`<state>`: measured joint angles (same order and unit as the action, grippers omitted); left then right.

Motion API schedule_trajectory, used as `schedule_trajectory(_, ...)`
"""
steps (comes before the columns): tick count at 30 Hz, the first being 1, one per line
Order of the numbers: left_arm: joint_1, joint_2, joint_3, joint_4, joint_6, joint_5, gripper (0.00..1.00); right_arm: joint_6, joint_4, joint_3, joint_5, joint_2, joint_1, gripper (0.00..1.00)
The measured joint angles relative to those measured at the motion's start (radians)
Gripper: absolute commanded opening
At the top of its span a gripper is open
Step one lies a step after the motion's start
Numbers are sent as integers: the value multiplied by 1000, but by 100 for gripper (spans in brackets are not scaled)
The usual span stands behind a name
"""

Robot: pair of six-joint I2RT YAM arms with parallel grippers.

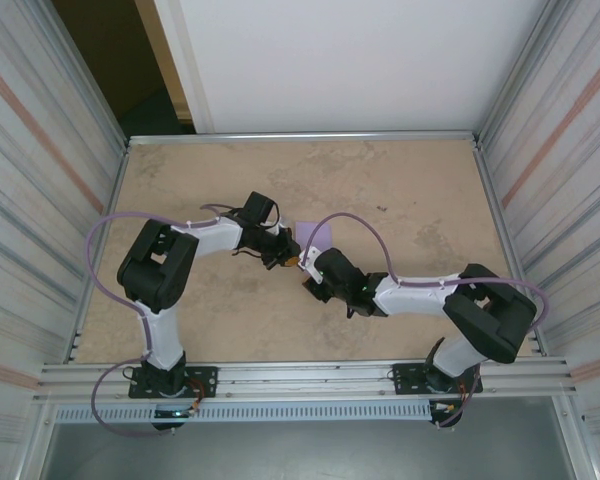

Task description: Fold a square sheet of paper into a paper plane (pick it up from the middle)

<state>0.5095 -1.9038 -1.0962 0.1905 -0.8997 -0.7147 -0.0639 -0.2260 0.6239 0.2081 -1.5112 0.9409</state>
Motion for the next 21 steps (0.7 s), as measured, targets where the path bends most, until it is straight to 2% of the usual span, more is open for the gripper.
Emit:
schedule_trajectory(2, 0, 0, 0, 0, 0, 0, 4, 0, -3, 0, -3, 1, 0, 36)
schedule_trajectory(8, 0, 0, 0, 0, -3, 0, 5, 0, -3, 0, -26, -2, -1, 15)
schedule_trajectory(11, 0, 0, 0, 0, -6, 0, 9, 2, -2, 0, -40, -7, -1, 8)
schedule_trajectory(17, -26, 28, 7, 15, -5, 1, 31, 10, 14, 0, -100, -4, -19, 3)
schedule_trajectory(21, -107, 84, 45, 20, 18, 6, 33, 57, 26, -1, -178, 31, -64, 1)
